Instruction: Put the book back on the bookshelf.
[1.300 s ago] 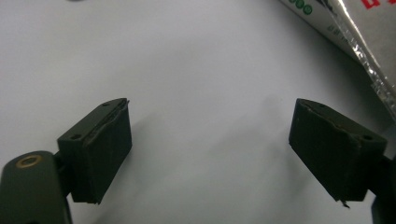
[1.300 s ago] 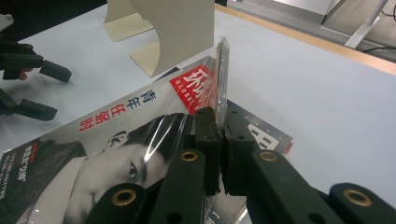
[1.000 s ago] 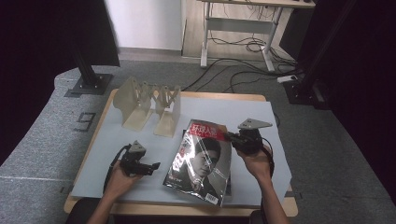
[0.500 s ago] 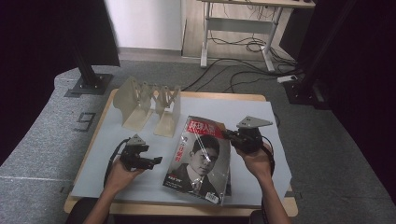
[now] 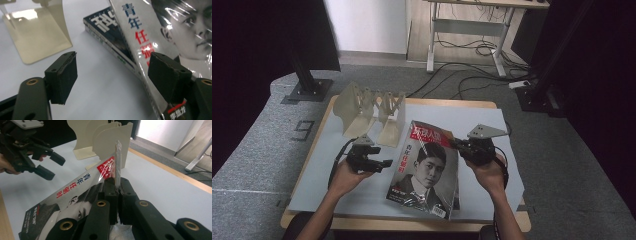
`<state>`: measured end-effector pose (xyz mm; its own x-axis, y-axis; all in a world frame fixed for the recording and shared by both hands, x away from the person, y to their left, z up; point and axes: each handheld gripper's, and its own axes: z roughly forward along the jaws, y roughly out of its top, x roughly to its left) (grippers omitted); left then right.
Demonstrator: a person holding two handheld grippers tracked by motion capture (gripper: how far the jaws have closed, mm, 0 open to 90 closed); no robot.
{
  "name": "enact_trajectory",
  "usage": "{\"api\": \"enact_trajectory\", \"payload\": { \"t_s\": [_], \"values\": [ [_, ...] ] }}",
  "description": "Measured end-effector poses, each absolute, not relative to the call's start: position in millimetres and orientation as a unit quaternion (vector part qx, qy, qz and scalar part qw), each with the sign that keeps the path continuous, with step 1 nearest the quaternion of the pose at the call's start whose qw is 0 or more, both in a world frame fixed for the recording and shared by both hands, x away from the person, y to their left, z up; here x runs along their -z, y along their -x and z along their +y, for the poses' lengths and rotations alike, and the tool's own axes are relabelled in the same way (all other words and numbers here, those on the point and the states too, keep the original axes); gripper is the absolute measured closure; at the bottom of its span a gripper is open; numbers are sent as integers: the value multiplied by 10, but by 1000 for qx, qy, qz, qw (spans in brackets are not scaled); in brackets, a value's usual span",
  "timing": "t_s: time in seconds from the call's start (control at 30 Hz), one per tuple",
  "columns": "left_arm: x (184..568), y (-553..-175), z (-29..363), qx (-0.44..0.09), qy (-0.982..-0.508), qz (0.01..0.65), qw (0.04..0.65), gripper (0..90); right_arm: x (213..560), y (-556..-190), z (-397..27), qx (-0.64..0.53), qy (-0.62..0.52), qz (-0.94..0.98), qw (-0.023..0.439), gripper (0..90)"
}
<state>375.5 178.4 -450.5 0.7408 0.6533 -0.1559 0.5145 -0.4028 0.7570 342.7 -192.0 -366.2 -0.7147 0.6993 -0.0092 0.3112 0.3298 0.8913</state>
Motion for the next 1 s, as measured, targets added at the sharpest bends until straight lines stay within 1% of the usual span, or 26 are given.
{"api": "enact_trajectory", "payload": {
  "t_s": [0.3,0.77,0.97,1.0],
  "values": [
    [4386,-3870,1624,-79,-840,333,421,272,3576,-3328,-1903,-493,-304,788,208,857],
    [4300,-3947,1533,-75,-844,319,425,276,3473,-3228,-1875,-504,-285,788,210,856],
    [4269,-4015,1495,-57,-844,310,434,279,3418,-3189,-1841,-511,-270,791,202,860],
    [4272,-4036,1486,-40,-841,307,444,281,3416,-3183,-1834,-512,-267,792,198,860]
  ]
}}
